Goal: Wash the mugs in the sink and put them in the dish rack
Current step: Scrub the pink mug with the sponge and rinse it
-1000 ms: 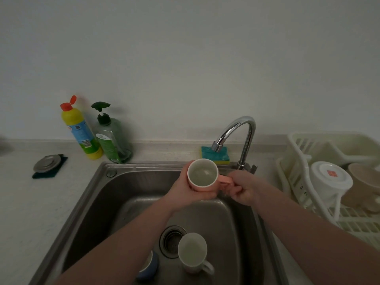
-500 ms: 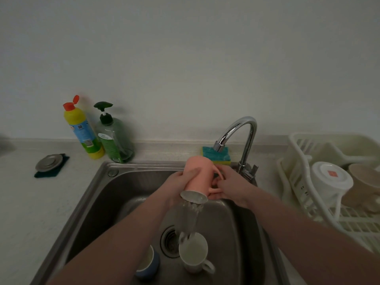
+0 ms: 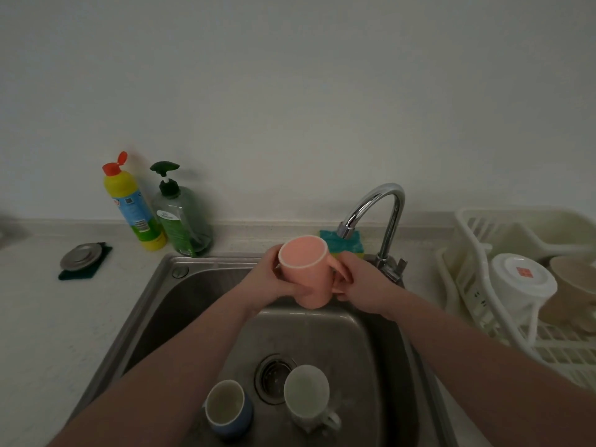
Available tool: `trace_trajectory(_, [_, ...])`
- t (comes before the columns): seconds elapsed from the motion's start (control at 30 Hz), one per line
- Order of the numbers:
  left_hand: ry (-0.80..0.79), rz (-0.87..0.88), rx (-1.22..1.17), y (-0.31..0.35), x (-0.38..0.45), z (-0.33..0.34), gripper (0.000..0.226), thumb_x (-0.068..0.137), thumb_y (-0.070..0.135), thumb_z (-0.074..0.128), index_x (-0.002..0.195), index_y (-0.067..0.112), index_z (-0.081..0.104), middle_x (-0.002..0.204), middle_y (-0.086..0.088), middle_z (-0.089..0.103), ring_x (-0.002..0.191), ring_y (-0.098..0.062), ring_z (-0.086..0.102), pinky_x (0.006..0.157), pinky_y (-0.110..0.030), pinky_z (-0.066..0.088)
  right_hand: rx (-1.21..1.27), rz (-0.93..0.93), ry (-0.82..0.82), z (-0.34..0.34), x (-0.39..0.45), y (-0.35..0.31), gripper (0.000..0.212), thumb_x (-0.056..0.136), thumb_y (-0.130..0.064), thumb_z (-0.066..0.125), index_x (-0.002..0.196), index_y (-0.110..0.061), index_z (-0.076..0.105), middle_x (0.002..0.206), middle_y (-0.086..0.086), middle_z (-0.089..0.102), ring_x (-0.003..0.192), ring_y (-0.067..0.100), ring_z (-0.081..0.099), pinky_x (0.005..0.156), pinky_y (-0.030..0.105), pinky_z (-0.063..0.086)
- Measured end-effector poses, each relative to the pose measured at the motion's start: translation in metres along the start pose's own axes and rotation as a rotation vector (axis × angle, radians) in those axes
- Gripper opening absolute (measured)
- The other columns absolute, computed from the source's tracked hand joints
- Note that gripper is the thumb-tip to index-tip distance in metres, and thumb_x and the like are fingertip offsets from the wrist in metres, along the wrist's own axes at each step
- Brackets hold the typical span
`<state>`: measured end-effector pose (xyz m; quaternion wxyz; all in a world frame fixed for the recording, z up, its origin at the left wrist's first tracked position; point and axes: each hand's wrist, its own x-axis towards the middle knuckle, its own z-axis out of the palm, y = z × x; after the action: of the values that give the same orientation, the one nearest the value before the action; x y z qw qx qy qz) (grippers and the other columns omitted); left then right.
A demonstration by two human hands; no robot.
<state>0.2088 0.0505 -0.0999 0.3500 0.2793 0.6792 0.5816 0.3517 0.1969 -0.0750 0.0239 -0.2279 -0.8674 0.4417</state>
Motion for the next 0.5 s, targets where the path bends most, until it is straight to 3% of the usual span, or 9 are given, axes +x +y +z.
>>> trace_trajectory(0.1, [0.021, 0.071, 0.037, -0.008, -0.003, -0.004, 0.097, 0.042, 0.0, 0.093, 0.123, 0.023, 0.046, 0.123, 0.002, 0.057, 0.11, -0.004, 0.056, 0.08, -0.02, 0.052, -0.106, -0.066, 0.02, 0.007, 0.001, 0.0, 0.017, 0.088, -0.012, 0.059, 0.103, -0.007, 0.052, 0.1, 0.012, 0.06, 0.095, 0.029, 0.059, 0.084, 0.051, 0.05])
trace_trajectory(0.17, [0.022, 0.097, 0.051, -0.01, -0.006, -0.005, 0.093, 0.044, -0.006, 0.091, 0.12, 0.025, 0.047, 0.121, 0.003, 0.058, 0.106, -0.001, 0.057, 0.078, -0.017, 0.051, -0.157, -0.089, 0.019, 0.008, 0.0, -0.001, 0.013, 0.088, -0.012, 0.06, 0.099, -0.01, 0.053, 0.097, 0.006, 0.06, 0.092, 0.024, 0.058, 0.082, 0.039, 0.048])
trace_trajectory(0.23, [0.025, 0.107, 0.086, -0.012, -0.008, -0.007, 0.095, 0.036, 0.012, 0.094, 0.117, 0.03, 0.048, 0.119, 0.008, 0.059, 0.107, -0.001, 0.058, 0.079, -0.019, 0.052, -0.196, -0.101, 0.009, 0.008, -0.001, -0.001, 0.012, 0.088, -0.015, 0.062, 0.093, -0.017, 0.051, 0.091, -0.002, 0.057, 0.087, 0.017, 0.054, 0.074, 0.028, 0.04])
trace_trajectory(0.3, [0.027, 0.101, 0.114, -0.013, -0.011, -0.01, 0.095, 0.032, 0.025, 0.092, 0.116, 0.033, 0.049, 0.12, 0.009, 0.059, 0.111, -0.004, 0.057, 0.082, -0.022, 0.052, -0.2, -0.104, 0.002, 0.009, -0.002, -0.002, 0.012, 0.089, -0.018, 0.062, 0.089, -0.02, 0.05, 0.088, -0.004, 0.056, 0.084, 0.016, 0.054, 0.074, 0.028, 0.042])
trace_trajectory(0.43, [0.021, 0.085, 0.142, -0.012, -0.012, -0.013, 0.094, 0.031, 0.029, 0.091, 0.115, 0.035, 0.05, 0.12, 0.009, 0.059, 0.113, -0.008, 0.056, 0.088, -0.028, 0.052, -0.216, -0.104, -0.017, 0.01, -0.003, -0.004, 0.009, 0.09, -0.02, 0.06, 0.092, -0.014, 0.055, 0.089, 0.001, 0.058, 0.085, 0.017, 0.055, 0.075, 0.029, 0.044])
trace_trajectory(0.5, [0.017, 0.07, 0.154, -0.012, -0.014, -0.013, 0.094, 0.031, 0.027, 0.091, 0.114, 0.035, 0.049, 0.12, 0.009, 0.058, 0.112, -0.007, 0.056, 0.088, -0.028, 0.051, -0.238, -0.11, -0.029, 0.01, -0.003, -0.005, 0.008, 0.091, -0.02, 0.059, 0.087, -0.018, 0.053, 0.084, -0.004, 0.055, 0.082, 0.015, 0.053, 0.073, 0.028, 0.042])
